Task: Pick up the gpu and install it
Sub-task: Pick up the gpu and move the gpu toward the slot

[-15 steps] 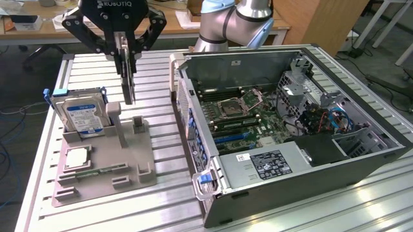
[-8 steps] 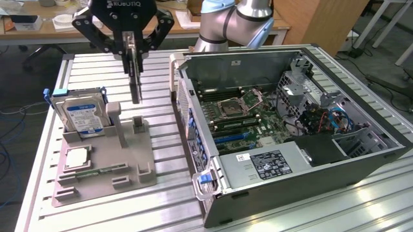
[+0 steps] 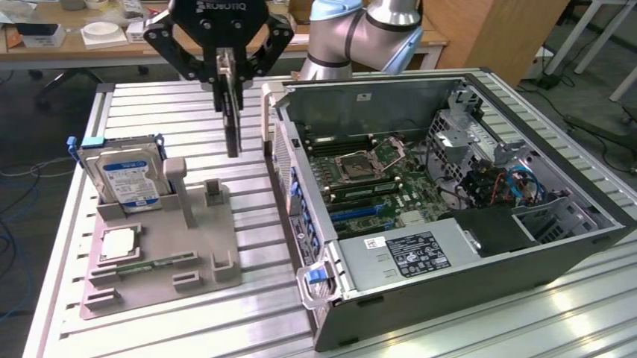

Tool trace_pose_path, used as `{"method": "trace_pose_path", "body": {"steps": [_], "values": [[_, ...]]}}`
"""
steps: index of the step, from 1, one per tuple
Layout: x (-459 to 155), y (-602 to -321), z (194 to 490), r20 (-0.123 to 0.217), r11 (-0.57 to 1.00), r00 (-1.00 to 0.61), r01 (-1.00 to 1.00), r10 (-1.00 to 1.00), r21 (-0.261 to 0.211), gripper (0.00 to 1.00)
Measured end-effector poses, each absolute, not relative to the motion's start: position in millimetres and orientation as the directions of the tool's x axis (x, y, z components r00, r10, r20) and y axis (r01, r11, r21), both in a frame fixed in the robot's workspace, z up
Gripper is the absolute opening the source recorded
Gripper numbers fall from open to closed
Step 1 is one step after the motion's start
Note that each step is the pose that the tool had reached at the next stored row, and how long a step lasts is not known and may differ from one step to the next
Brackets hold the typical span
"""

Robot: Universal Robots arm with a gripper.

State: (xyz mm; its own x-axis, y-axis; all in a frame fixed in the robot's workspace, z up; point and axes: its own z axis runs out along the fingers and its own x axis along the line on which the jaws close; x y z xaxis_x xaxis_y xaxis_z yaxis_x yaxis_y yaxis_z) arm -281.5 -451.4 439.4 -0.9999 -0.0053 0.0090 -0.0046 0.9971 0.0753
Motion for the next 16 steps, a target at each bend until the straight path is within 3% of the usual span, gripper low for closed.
{"method": "trace_pose_path", "body": {"steps": [16], "values": [[-234, -451, 439, 0.009, 0.997, -1.0, -0.002, -0.002, 0.075, 0.27]]}}
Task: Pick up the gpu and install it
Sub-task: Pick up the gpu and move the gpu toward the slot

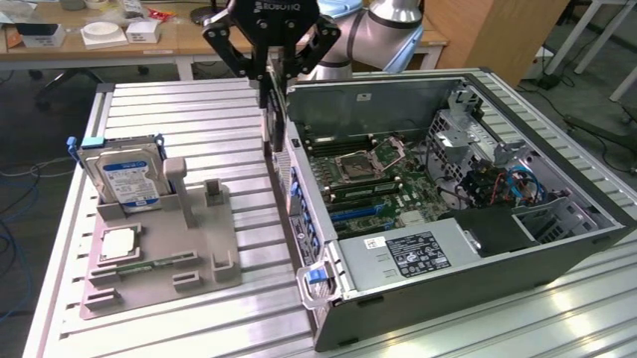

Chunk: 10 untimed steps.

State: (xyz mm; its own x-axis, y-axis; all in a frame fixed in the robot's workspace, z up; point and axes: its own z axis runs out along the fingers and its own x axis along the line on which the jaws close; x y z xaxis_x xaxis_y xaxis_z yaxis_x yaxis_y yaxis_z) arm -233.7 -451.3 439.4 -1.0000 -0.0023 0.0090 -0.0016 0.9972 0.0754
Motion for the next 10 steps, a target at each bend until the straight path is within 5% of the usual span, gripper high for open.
{"method": "trace_pose_path", "body": {"steps": [10], "values": [[-206, -451, 439, 0.009, 0.997, -1.0, 0.001, 0.0, 0.075, 0.27]]}}
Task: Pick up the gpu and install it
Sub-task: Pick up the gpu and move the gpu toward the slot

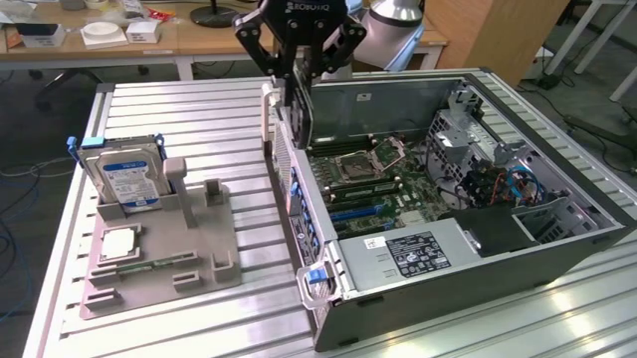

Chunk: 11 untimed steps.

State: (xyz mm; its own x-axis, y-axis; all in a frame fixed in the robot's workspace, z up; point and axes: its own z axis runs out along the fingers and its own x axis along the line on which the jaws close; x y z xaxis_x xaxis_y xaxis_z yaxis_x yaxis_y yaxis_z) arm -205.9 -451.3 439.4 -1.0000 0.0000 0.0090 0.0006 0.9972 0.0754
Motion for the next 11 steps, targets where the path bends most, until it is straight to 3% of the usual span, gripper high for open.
{"method": "trace_pose_path", "body": {"steps": [11], "values": [[-184, -451, 439, 0.009, 0.997, -1.0, 0.009, 0.008, 0.075, 0.27]]}}
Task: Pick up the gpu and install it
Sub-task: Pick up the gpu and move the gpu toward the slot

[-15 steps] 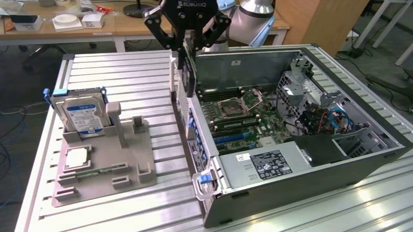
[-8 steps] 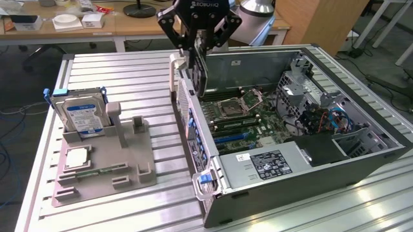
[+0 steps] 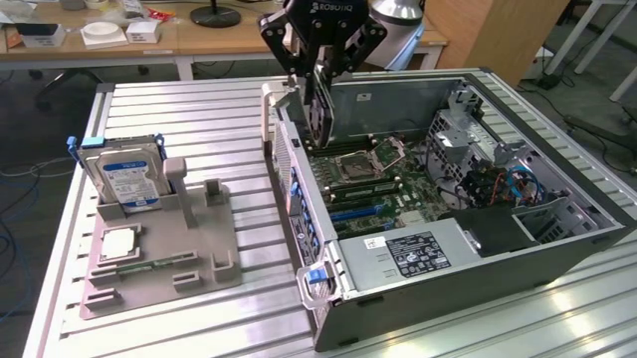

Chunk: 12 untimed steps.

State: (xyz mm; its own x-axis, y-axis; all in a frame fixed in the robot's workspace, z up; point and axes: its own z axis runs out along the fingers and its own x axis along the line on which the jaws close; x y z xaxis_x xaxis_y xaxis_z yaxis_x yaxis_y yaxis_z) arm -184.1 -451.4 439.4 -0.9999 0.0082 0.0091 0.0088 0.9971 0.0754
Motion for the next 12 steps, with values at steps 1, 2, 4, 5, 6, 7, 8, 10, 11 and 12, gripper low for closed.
{"method": "trace_pose_path", "body": {"steps": [1, 2, 4, 5, 6, 7, 8, 10, 11, 12], "values": [[-183.7, -451.4, 439.4, 0.009, 0.997, -1.0, 0.01, 0.01, 0.075, 0.27], [-183.6, -451.4, 439.4, 0.009, 0.997, -1.0, 0.011, 0.011, 0.075, 0.27], [-183.4, -451.3, 439.3, 0.009, 0.997, -1.0, 0.013, 0.012, 0.075, 0.27], [-183.4, -451.3, 439.4, 0.009, 0.997, -1.0, 0.013, 0.012, 0.075, 0.27], [-183.3, -451.3, 439.4, 0.009, 0.997, -1.0, 0.013, 0.012, 0.075, 0.27], [-183.3, -451.3, 439.4, 0.009, 0.997, -1.0, 0.013, 0.012, 0.075, 0.27], [-183.3, -451.4, 439.4, 0.009, 0.997, -1.0, 0.013, 0.012, 0.075, 0.27], [-183.2, -451.4, 439.4, 0.009, 0.997, -1.0, 0.013, 0.012, 0.075, 0.27], [-182.9, -451.4, 439.4, 0.009, 0.997, -1.0, 0.013, 0.012, 0.075, 0.27], [-181.9, -451.4, 439.3, 0.009, 0.997, -1.0, 0.013, 0.012, 0.075, 0.27]]}}
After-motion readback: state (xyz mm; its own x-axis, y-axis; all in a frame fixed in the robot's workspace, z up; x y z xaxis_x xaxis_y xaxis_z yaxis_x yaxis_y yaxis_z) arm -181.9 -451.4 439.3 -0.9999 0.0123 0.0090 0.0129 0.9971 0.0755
